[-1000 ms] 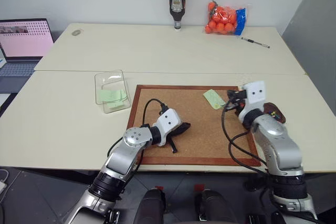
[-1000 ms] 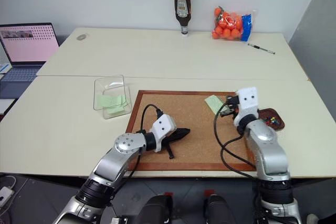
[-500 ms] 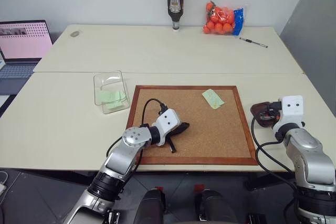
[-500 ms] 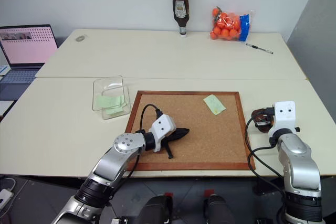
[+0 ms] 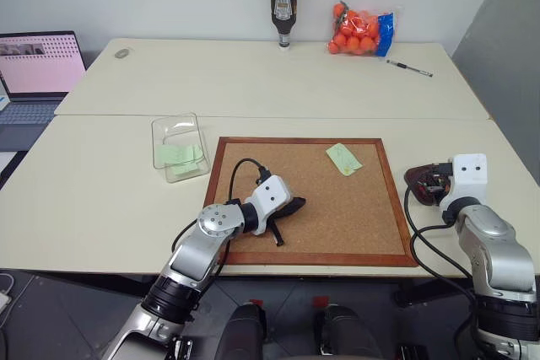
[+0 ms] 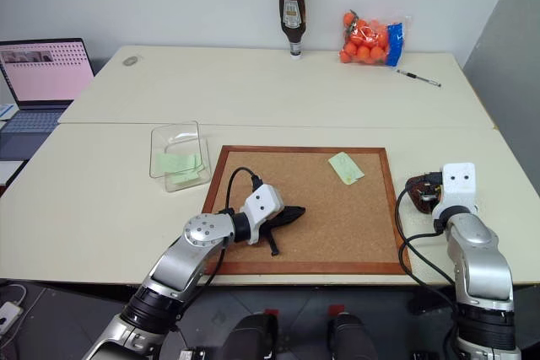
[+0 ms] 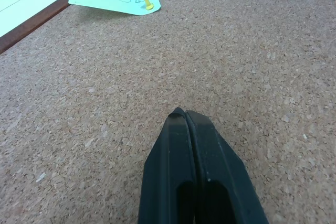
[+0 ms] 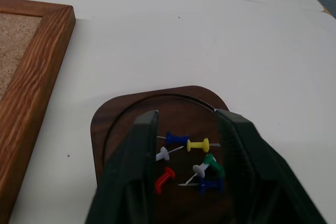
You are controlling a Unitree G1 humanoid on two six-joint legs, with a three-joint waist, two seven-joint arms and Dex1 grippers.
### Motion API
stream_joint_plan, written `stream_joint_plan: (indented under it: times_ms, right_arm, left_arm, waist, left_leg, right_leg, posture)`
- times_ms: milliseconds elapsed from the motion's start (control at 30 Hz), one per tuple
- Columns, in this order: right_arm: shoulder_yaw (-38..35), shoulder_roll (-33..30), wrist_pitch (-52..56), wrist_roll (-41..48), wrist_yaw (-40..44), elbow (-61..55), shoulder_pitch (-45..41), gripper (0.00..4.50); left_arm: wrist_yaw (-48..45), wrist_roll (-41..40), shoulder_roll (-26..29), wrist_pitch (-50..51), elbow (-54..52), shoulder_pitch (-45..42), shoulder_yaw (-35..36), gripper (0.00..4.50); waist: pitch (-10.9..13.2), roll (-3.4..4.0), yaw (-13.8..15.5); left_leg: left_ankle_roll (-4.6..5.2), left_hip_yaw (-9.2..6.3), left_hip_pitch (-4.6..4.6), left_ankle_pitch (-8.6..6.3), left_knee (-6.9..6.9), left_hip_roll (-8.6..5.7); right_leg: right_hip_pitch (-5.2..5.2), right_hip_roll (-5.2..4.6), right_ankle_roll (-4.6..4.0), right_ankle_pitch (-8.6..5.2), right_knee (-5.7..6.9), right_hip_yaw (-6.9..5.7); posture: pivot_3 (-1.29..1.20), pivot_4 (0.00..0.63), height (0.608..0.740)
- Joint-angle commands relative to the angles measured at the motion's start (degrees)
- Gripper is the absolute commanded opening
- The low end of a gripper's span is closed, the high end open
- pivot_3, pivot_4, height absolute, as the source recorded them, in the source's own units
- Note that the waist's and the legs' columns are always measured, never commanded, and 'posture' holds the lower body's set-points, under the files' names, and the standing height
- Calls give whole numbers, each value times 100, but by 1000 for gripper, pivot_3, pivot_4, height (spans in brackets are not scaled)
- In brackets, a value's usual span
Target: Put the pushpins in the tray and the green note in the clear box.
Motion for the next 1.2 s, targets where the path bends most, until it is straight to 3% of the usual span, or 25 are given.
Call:
stream_joint_plan:
  times_ms: [33,200,400,767,1167,1200]
  right_arm:
    - [-172,12,23,94,-35,-446,-39,2418]
    - [-42,161,20,383,161,-833,-67,2418]
    - [781,188,-34,651,826,-1096,-16,2418]
    - [1787,358,-443,447,1209,-31,-766,2418]
    - [1796,553,-689,357,1201,829,-1172,2418]
    - [1788,551,-698,358,1207,848,-1179,2249]
  left_arm:
    - [-113,190,59,160,342,195,-286,0]
    - [-127,186,71,156,345,190,-283,0]
    - [-127,191,70,155,350,178,-290,0]
    - [-117,191,50,153,395,120,-293,0]
    - [-80,197,54,187,334,173,-269,0]
    - [-78,198,54,186,332,175,-270,0]
  waist:
    - [0,0,0]
    - [0,0,-1]
    - [0,0,-2]
    - [1,-4,-1]
    - [1,-4,8]
    - [0,-4,8]
  left_leg:
    - [0,0,0,0,0,0]
    - [0,-2,0,0,0,1]
    - [0,-4,1,0,0,2]
    - [0,-8,1,0,0,1]
    - [1,-3,-1,0,1,1]
    - [1,-3,-1,0,1,1]
  right_leg:
    - [0,0,0,0,0,1]
    - [0,0,0,0,0,-1]
    - [0,0,0,0,0,-2]
    - [1,0,1,1,-2,-2]
    - [1,1,2,1,-1,-2]
    - [1,0,2,1,-1,-2]
  posture:
    - [0,150,740]
    - [0,150,740]
    - [0,150,740]
    - [0,150,740]
    - [0,150,740]
    - [0,150,740]
